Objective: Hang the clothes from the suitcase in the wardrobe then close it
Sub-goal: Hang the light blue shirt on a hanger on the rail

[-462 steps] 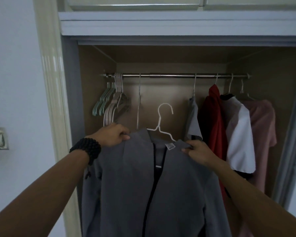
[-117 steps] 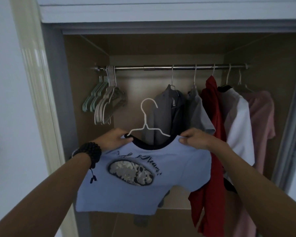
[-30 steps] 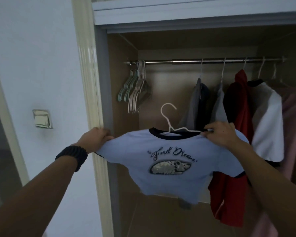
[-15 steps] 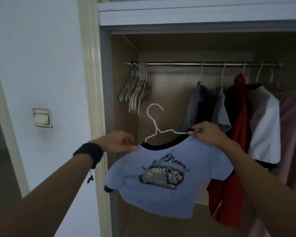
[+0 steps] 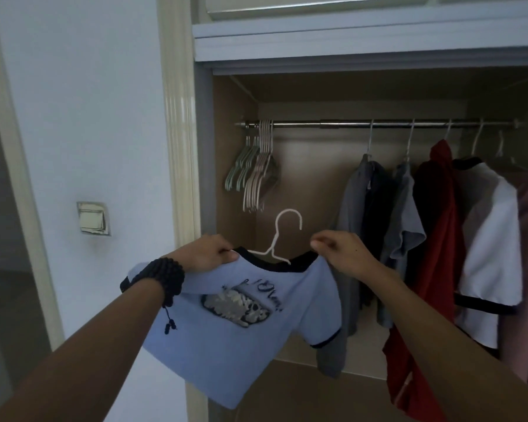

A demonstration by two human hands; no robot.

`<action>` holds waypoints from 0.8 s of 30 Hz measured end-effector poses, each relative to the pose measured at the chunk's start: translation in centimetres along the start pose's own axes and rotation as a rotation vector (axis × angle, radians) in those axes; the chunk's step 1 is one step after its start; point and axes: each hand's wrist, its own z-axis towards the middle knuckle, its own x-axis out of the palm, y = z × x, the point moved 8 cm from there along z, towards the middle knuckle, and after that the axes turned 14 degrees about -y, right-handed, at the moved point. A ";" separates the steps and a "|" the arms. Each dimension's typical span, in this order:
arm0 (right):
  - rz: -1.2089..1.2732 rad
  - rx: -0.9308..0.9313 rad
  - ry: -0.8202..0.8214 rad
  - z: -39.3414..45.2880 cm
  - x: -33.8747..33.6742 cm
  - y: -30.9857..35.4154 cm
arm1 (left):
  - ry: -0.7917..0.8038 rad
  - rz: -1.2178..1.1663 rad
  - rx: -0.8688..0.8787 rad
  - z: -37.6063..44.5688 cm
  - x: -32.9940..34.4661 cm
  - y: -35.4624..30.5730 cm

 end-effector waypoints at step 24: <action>-0.272 0.248 -0.437 11.3 -9.3 -3.9 | -0.347 -0.743 -0.275 19.8 -0.8 -11.6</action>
